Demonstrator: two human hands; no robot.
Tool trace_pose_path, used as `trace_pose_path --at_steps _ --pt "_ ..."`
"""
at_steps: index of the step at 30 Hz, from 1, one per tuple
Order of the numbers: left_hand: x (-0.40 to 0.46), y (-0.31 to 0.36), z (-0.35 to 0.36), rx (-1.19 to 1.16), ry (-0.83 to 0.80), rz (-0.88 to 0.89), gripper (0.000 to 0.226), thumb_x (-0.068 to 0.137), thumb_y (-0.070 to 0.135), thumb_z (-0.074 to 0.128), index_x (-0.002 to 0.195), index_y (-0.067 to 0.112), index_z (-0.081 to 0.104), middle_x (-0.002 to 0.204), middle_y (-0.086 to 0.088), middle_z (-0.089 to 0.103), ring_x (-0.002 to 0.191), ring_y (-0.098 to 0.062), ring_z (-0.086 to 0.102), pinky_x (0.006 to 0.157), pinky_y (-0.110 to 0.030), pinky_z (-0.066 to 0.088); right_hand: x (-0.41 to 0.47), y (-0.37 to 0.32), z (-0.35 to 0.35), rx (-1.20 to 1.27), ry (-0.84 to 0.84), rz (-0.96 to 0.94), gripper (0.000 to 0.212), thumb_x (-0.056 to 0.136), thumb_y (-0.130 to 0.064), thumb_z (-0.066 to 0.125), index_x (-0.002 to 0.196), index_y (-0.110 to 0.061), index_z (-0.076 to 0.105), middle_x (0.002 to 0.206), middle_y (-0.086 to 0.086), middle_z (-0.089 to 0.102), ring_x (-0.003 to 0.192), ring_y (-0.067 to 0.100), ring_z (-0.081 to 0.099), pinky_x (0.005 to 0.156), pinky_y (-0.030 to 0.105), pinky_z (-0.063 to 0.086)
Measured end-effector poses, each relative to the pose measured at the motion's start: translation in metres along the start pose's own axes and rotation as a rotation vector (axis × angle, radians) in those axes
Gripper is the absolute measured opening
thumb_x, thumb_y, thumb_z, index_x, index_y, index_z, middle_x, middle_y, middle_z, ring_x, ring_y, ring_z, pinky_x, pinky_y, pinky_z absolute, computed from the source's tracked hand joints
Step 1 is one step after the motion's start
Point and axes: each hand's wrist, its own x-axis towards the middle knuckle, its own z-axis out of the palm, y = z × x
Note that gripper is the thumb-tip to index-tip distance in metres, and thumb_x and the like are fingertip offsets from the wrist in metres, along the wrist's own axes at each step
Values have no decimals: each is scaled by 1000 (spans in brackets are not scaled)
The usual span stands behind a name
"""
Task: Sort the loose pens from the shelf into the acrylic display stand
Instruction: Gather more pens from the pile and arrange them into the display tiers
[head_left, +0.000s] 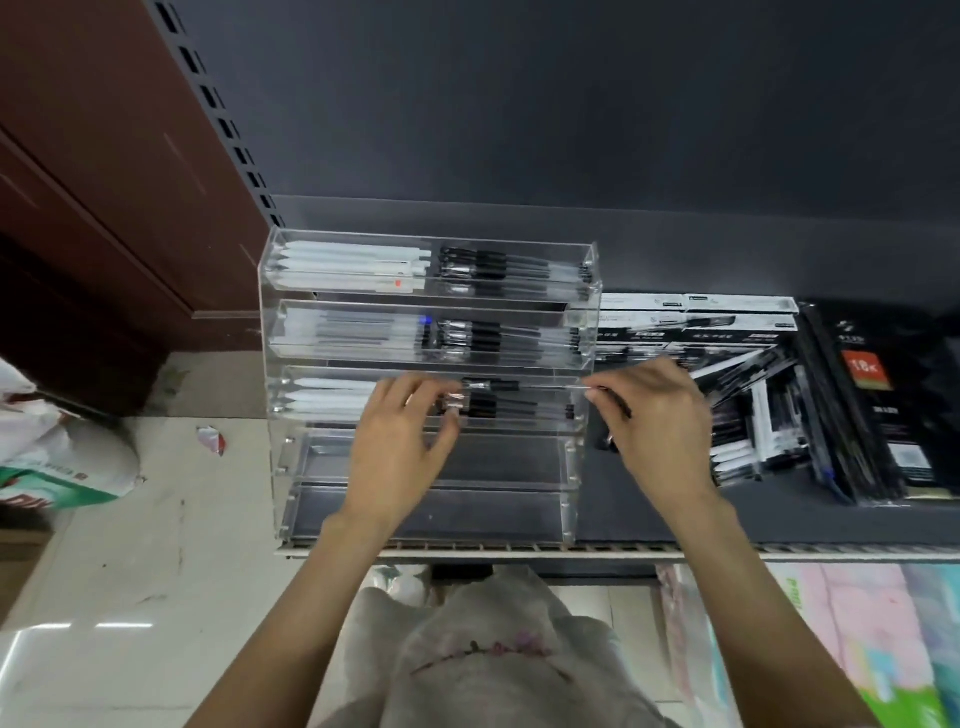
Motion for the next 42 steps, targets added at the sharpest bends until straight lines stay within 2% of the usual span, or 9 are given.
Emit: trace_pose_path --at_steps 4,8,13,23,27,31,33,37,42 --pt "8 -2 13 191 -53 59 38 88 31 42 113 15 66 111 1 66 104 -24 54 85 -37 46 4 -12 15 -180 33 -75 8 70 -8 78 72 -13 72 77 -1 68 73 23 55 64 30 48" --pt "14 -4 16 244 -24 91 34 89 29 44 108 17 69 108 4 67 103 -19 50 80 -33 40 6 -23 27 -355 -24 -126 21 55 11 71 55 -7 61 70 5 52 68 24 46 59 29 39" --pt "10 -8 19 315 -29 138 34 91 29 42 102 19 72 100 6 67 97 -20 50 76 -35 40 10 -30 36 -534 -157 -138 20 51 5 74 54 -10 62 61 5 53 68 25 52 66 32 35" --pt "5 -16 21 330 -100 146 36 93 34 39 107 20 70 105 5 65 101 -22 52 76 -37 39 7 -46 37 -686 -271 -74 14 56 1 67 54 -13 61 49 1 52 75 25 55 71 31 26" --pt "5 -23 21 311 -91 182 37 94 34 39 109 20 69 106 6 65 103 -20 49 79 -36 34 5 -57 44 -756 -343 -96 10 62 -8 64 62 -18 66 52 -2 56 81 22 57 75 31 27" --pt "5 -26 20 260 -113 203 40 95 35 36 111 20 69 110 6 65 104 -21 54 84 -36 30 0 -55 42 -686 -281 -46 15 64 -4 61 69 -16 68 59 -1 59 80 24 55 72 30 30" --pt "6 -27 19 244 -101 203 39 94 34 37 111 19 68 113 4 64 103 -21 56 87 -36 28 -5 -52 43 -599 -225 -54 24 70 -1 52 80 -13 70 69 0 64 83 24 54 72 31 33" --pt "4 -30 19 246 -99 180 39 95 35 37 113 17 67 115 1 63 106 -20 53 89 -38 26 -15 -50 46 -500 -223 -83 27 81 -13 62 107 -15 68 99 -5 70 91 22 54 75 32 29" --pt "6 -19 17 234 -136 209 43 96 36 34 116 15 65 116 0 65 106 -22 54 89 -38 26 -28 -50 34 -308 -138 29 29 93 -27 49 116 -17 65 109 -6 68 110 21 53 85 34 32"
